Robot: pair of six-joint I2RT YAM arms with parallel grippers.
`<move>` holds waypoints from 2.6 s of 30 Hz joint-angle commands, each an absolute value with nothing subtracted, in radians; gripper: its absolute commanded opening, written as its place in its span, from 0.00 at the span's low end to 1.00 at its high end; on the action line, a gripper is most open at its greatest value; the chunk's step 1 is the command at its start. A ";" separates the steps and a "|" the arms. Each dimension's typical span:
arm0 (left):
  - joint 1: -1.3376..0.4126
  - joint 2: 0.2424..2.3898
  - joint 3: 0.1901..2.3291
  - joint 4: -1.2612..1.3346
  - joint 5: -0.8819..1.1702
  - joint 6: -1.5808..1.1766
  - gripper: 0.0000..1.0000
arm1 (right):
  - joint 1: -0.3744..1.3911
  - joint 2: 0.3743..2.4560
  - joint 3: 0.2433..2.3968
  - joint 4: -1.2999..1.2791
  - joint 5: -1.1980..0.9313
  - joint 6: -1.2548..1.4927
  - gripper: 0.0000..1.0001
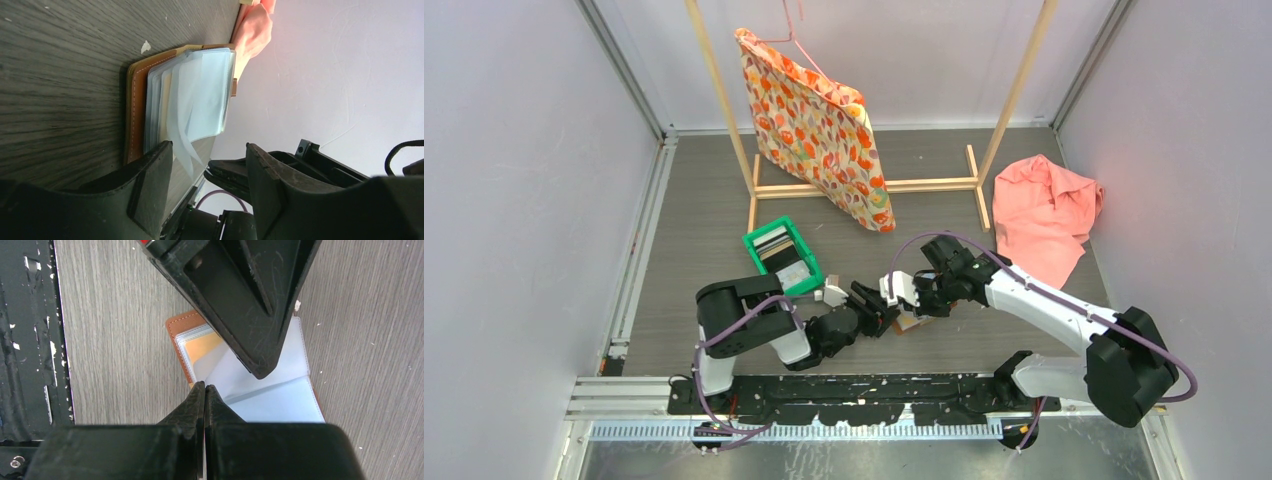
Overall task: Put the credit cards into the card holder
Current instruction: Open the card holder at the center of the board.
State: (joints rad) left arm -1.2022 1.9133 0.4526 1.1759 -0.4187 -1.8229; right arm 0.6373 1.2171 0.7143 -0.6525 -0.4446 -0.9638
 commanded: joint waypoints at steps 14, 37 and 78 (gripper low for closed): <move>-1.157 1.983 0.565 1.278 -0.315 -1.755 0.45 | 0.489 1.180 0.810 -0.875 -0.617 -1.085 0.36; -1.060 2.099 0.738 1.291 -0.121 -1.677 0.42 | 0.294 1.186 0.837 -0.841 -0.693 -0.908 0.57; -1.070 0.851 0.470 0.207 -0.272 -0.756 0.97 | 0.194 1.508 0.986 -0.845 -0.620 -0.665 0.14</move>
